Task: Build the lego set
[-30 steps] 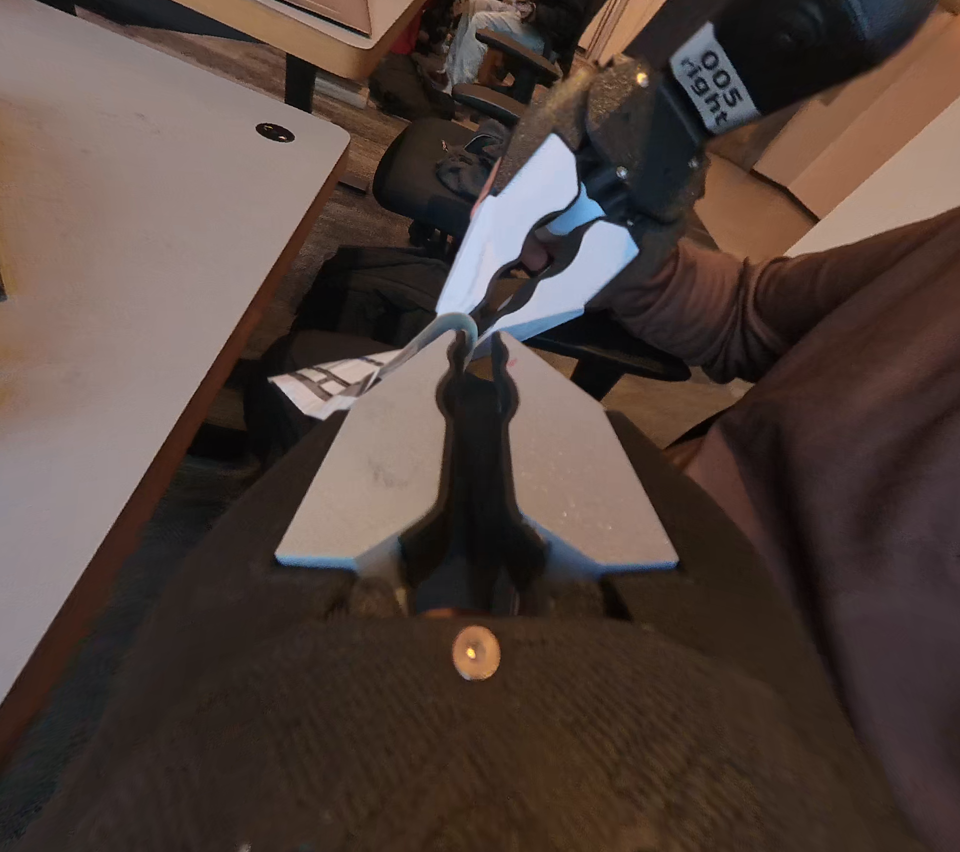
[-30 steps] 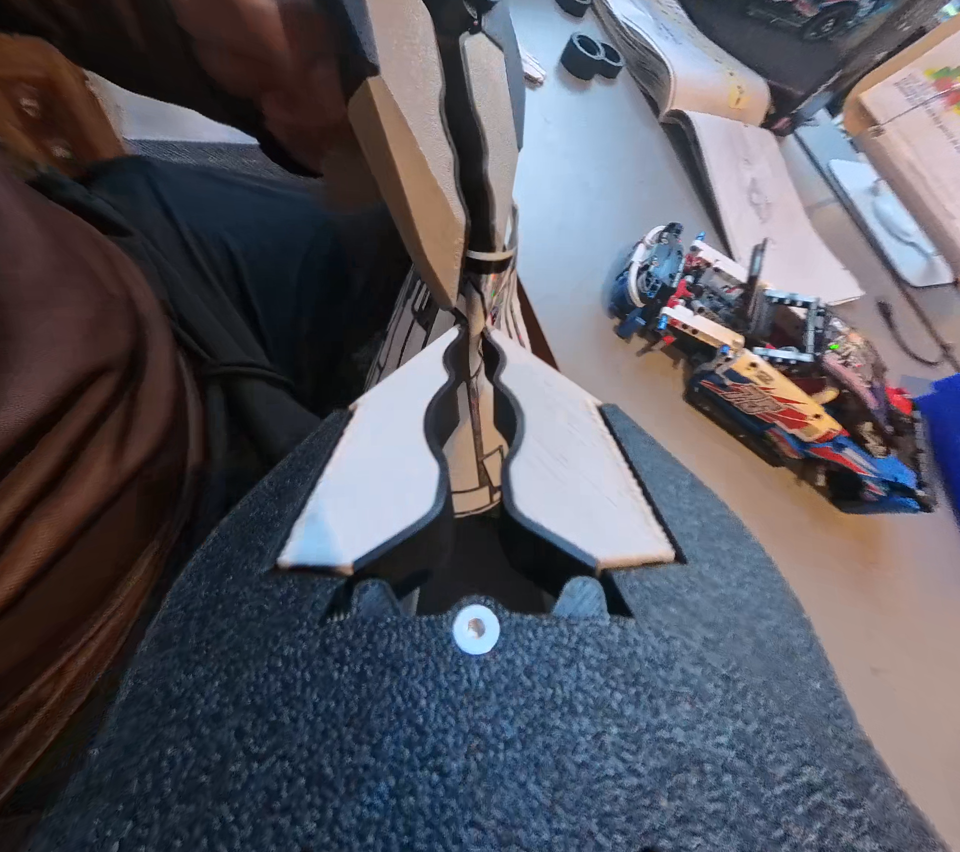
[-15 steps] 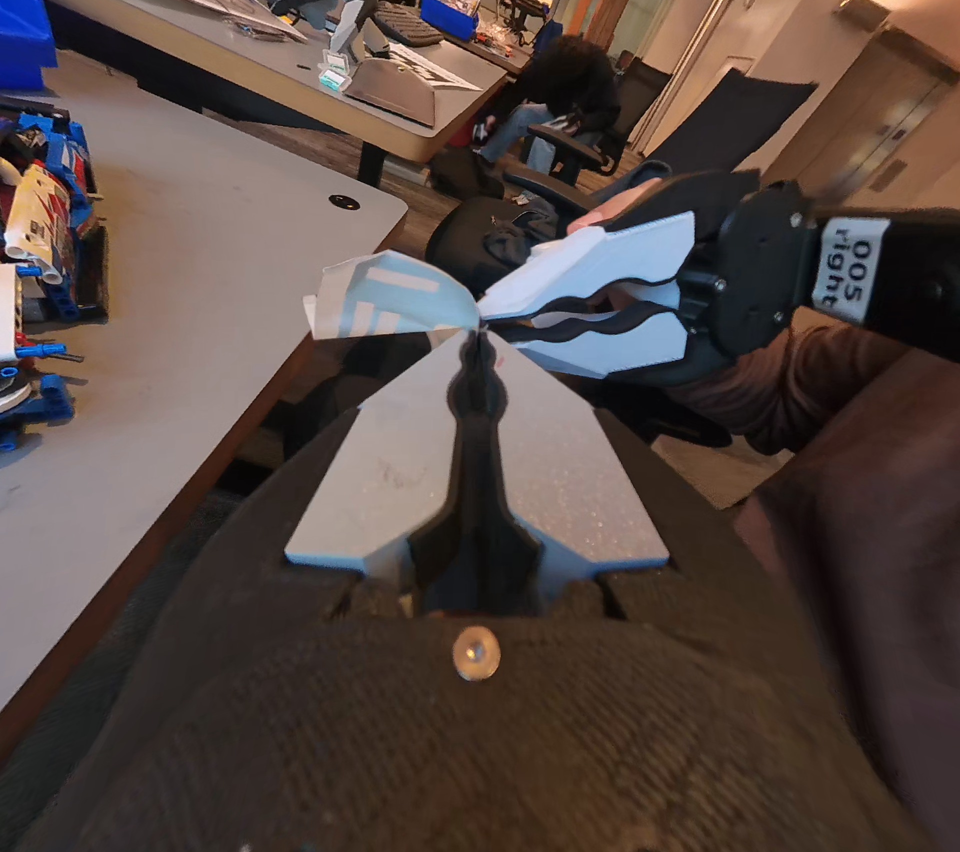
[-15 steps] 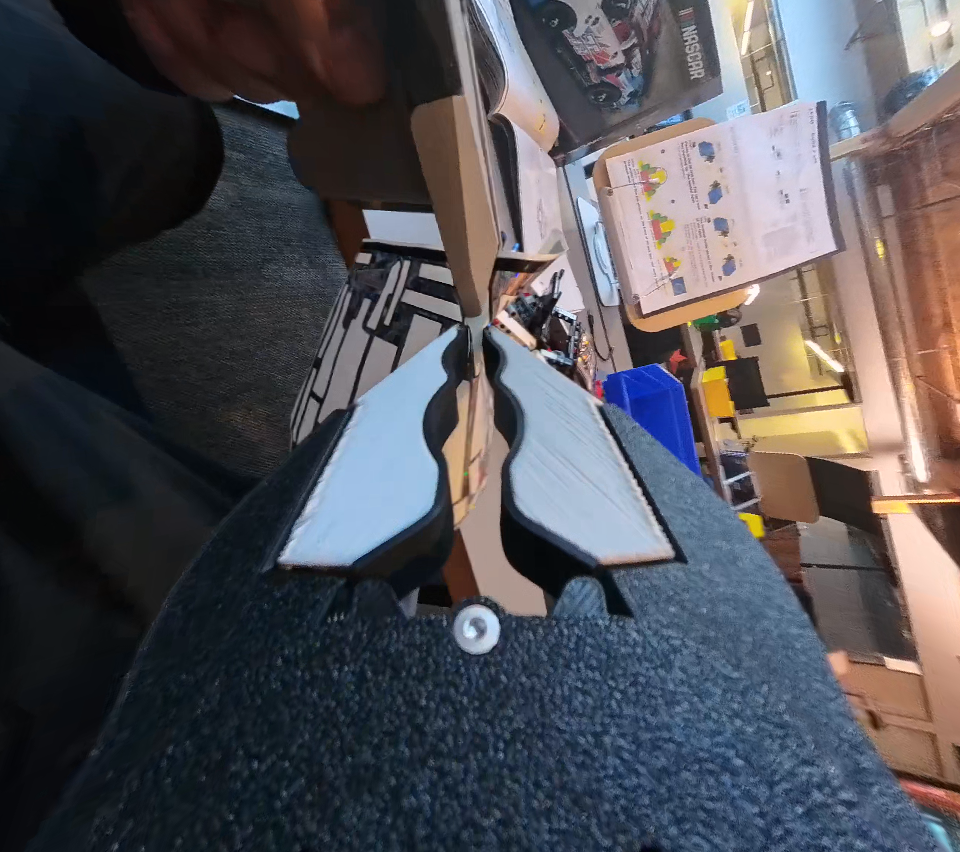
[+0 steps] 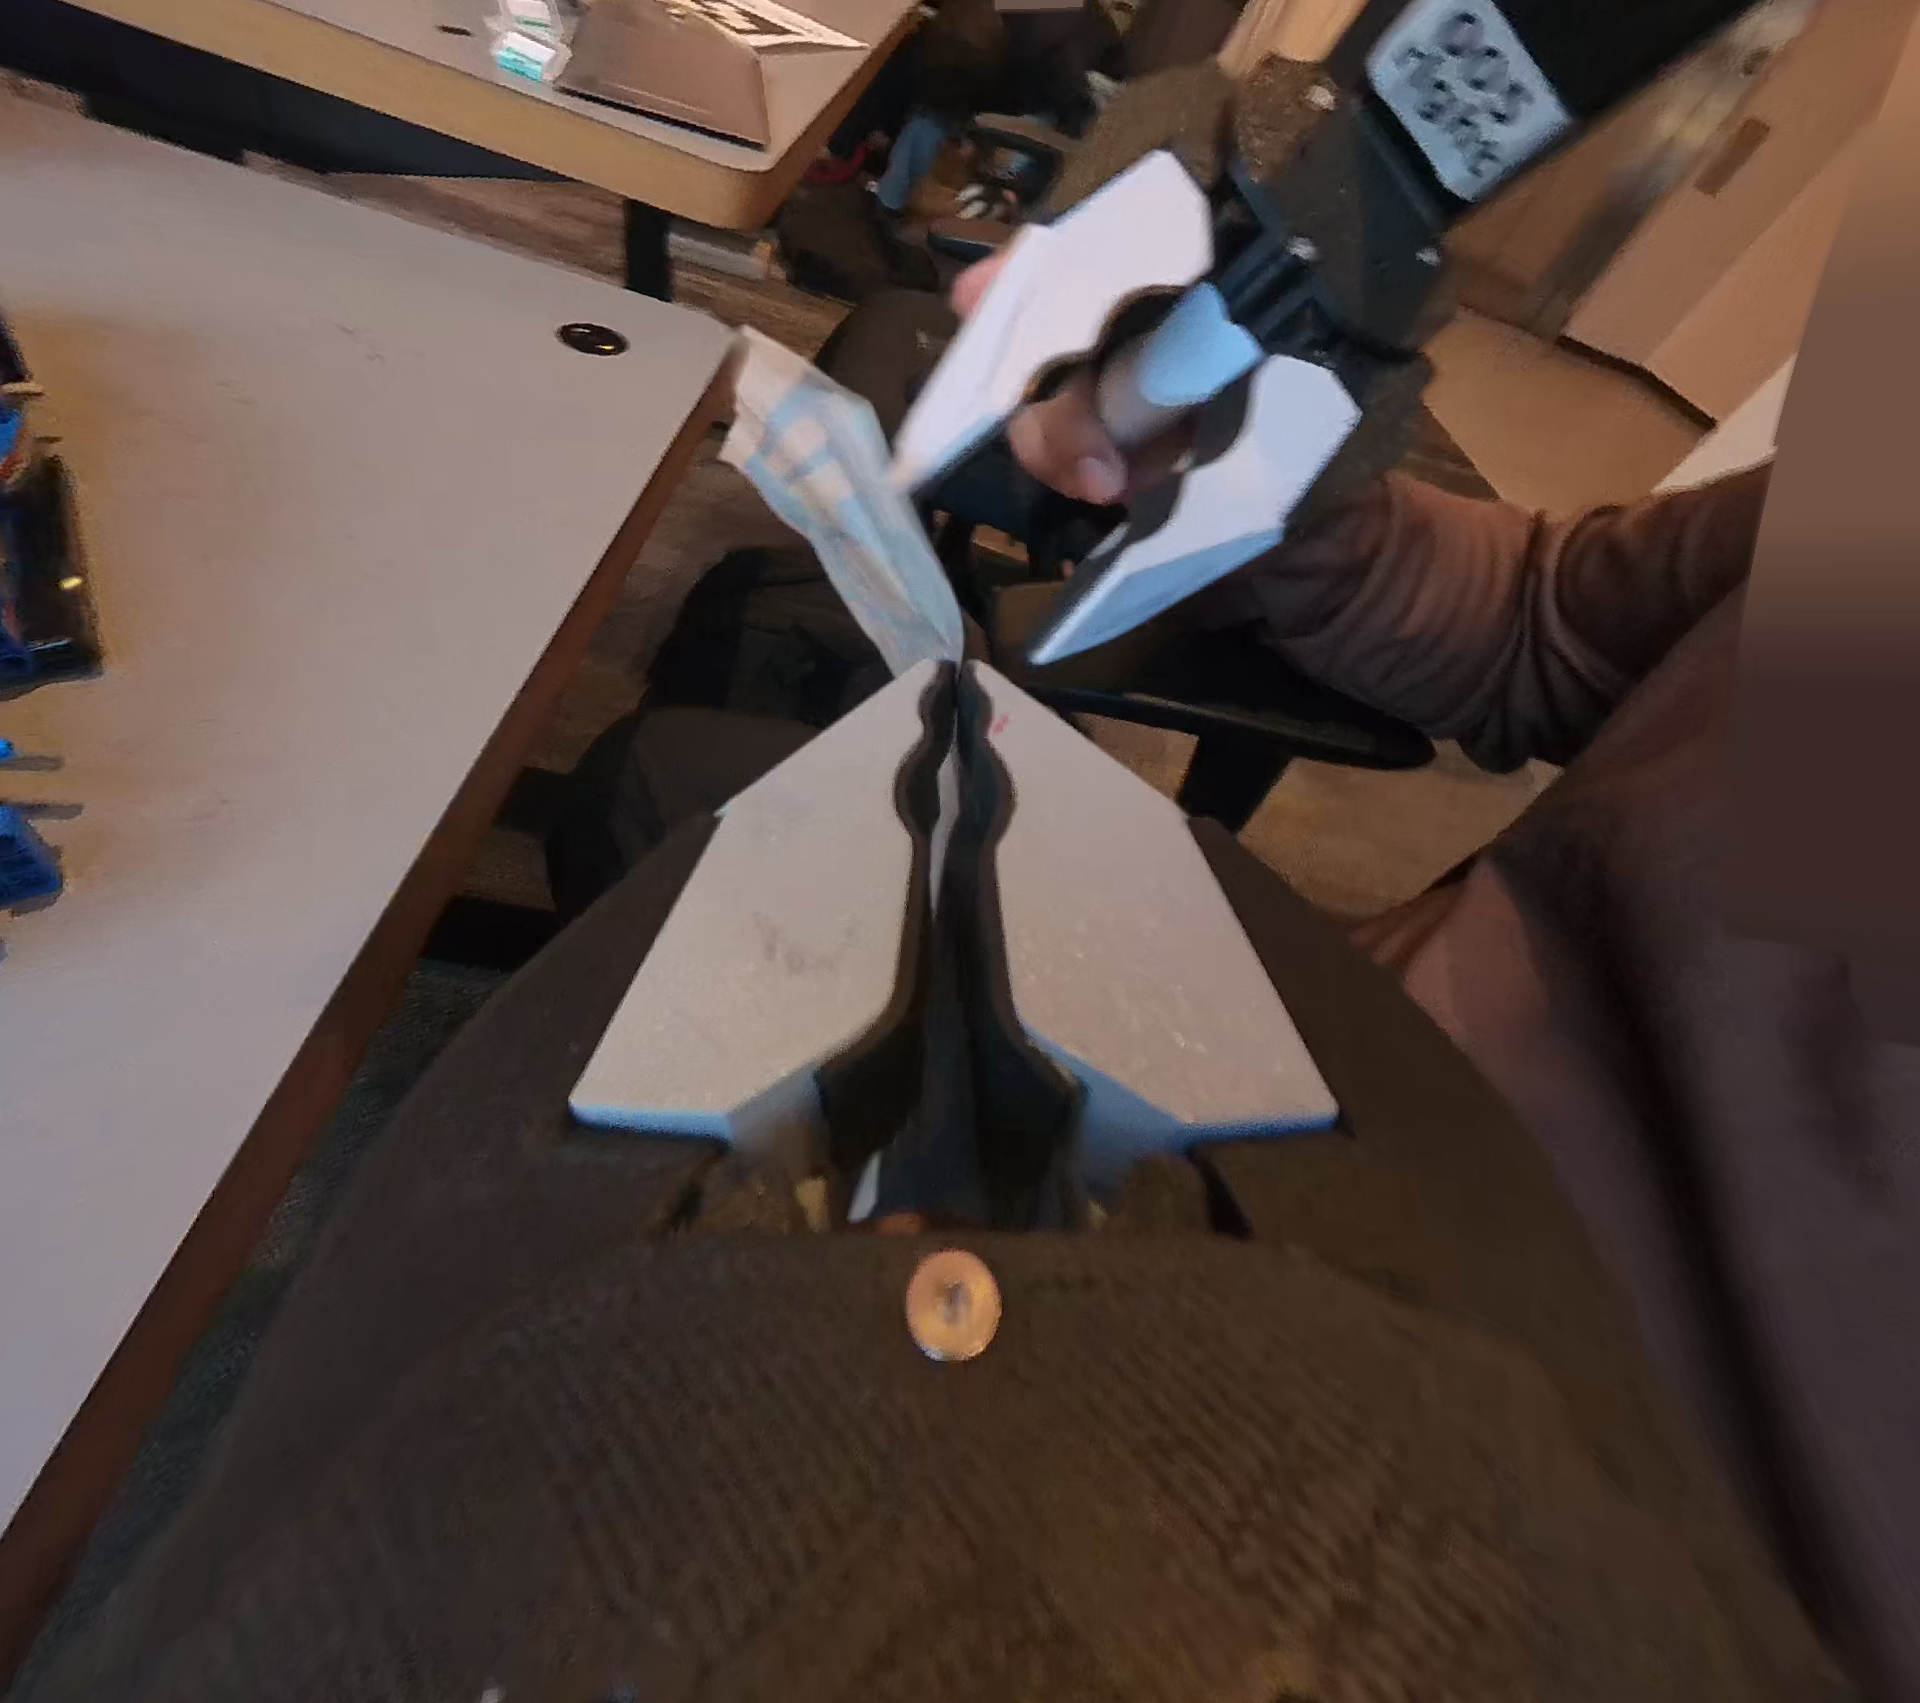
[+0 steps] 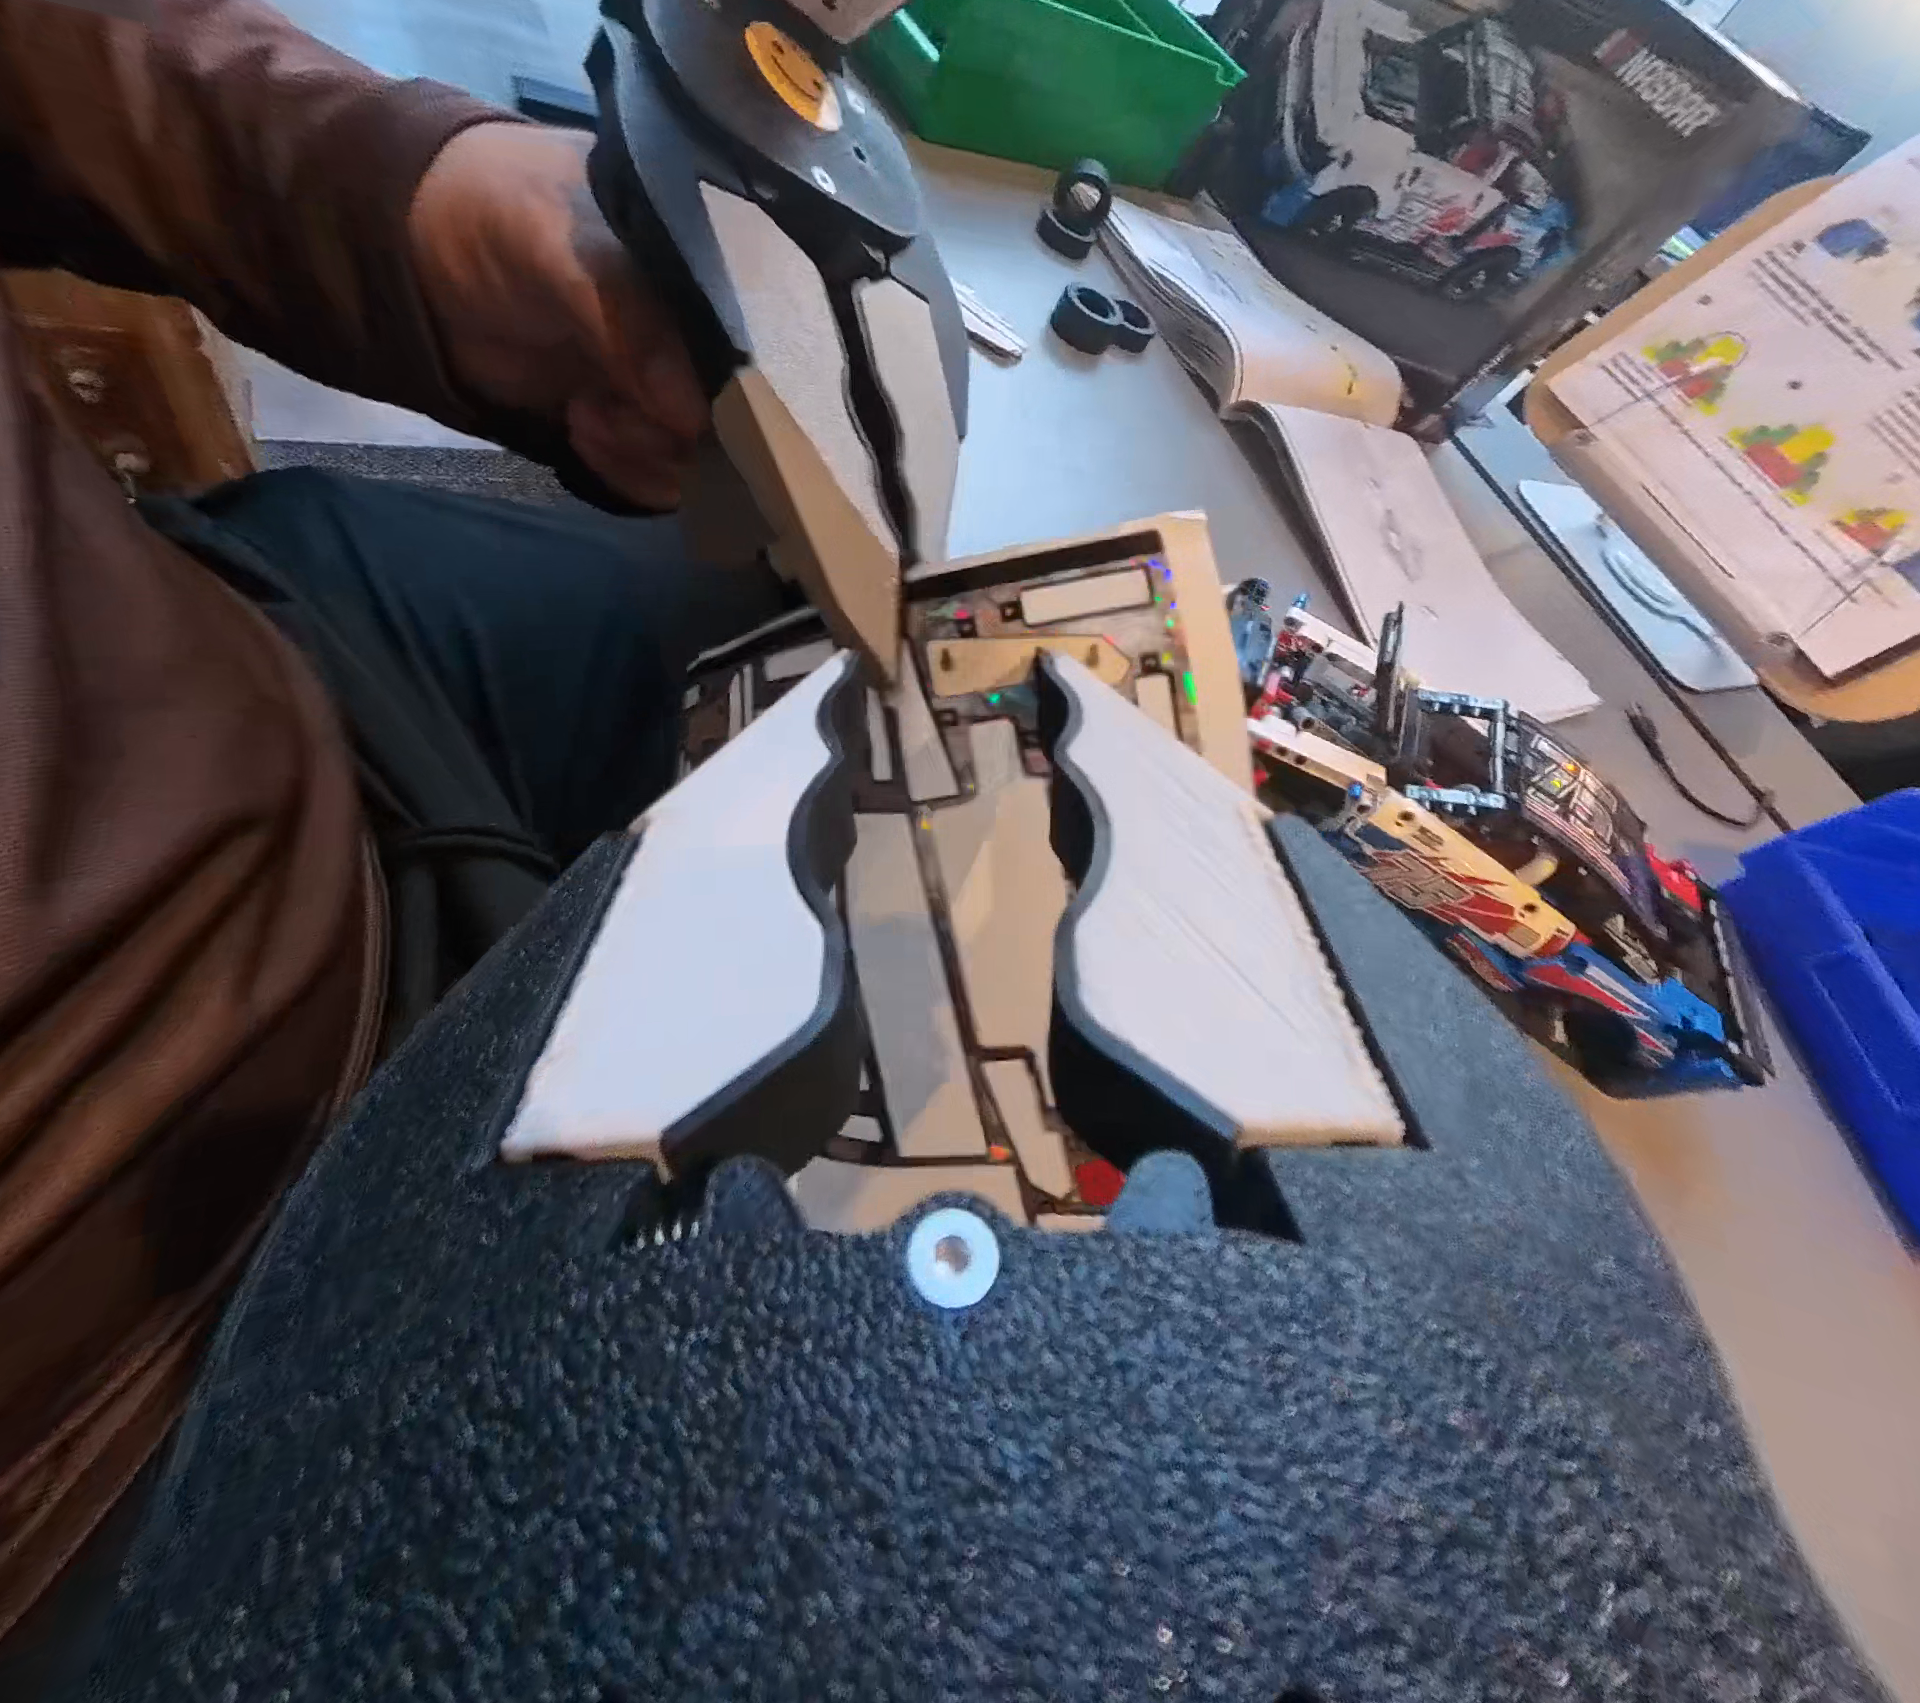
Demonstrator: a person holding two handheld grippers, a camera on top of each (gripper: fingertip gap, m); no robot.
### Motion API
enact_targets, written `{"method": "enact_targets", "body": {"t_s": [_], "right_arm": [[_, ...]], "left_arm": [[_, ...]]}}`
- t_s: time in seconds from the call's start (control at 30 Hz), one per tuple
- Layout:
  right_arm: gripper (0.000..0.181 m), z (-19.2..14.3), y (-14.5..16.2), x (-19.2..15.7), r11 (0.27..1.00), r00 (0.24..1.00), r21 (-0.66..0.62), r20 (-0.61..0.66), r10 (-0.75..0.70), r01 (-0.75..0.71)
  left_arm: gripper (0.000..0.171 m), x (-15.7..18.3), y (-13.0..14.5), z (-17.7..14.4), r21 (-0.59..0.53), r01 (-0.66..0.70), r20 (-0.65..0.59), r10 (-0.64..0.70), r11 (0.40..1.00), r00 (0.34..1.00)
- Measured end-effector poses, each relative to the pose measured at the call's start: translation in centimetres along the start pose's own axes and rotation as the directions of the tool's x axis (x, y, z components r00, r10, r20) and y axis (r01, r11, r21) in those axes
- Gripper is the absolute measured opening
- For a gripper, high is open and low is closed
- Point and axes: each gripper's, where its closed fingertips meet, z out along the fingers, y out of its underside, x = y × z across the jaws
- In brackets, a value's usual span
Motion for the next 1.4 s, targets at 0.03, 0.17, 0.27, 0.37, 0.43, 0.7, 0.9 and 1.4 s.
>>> {"method": "enact_targets", "body": {"t_s": [0.03,0.17,0.27,0.37,0.43,0.7,0.9,1.4], "right_arm": [[0.038,0.0,0.3,0.1,1.000,1.000,-0.006,0.008,0.009,-0.009],[0.060,0.1,1.0,-1.0,0.990,0.976,0.005,0.165,0.139,-0.142],[0.030,0.2,1.9,-2.6,0.988,0.953,-0.039,0.262,0.154,-0.149],[0.017,0.5,2.0,-3.1,0.988,0.948,-0.041,0.277,0.154,-0.148],[0.011,0.6,1.8,-3.1,0.985,0.945,-0.039,0.279,0.170,-0.166],[0.001,1.2,2.6,-0.8,0.992,0.996,-0.114,0.058,0.060,-0.053],[0.000,1.4,2.2,0.0,0.969,0.980,-0.196,-0.098,-0.173,0.152],[0.000,1.2,2.2,0.4,0.948,0.956,-0.230,-0.142,-0.257,0.220]], "left_arm": [[0.000,0.5,0.1,0.1,-0.009,-0.022,-0.029,0.021,1.000,0.999],[0.000,1.7,0.7,0.1,-0.054,-0.082,-0.103,0.077,0.995,0.992],[0.000,2.2,0.7,0.0,-0.060,-0.154,-0.118,0.146,0.986,0.982],[0.000,2.3,1.0,-0.1,-0.080,-0.205,-0.115,0.195,0.975,0.974],[0.000,1.9,0.8,-0.3,-0.077,-0.187,-0.104,0.179,0.979,0.978],[0.014,-0.7,0.2,-0.6,-0.068,0.031,0.029,-0.029,0.997,0.999],[0.009,-1.3,-0.3,-0.5,-0.014,0.077,0.075,-0.076,0.997,0.994],[0.039,-1.6,-2.0,-1.7,-0.074,-0.220,0.228,0.231,0.973,0.946]]}}
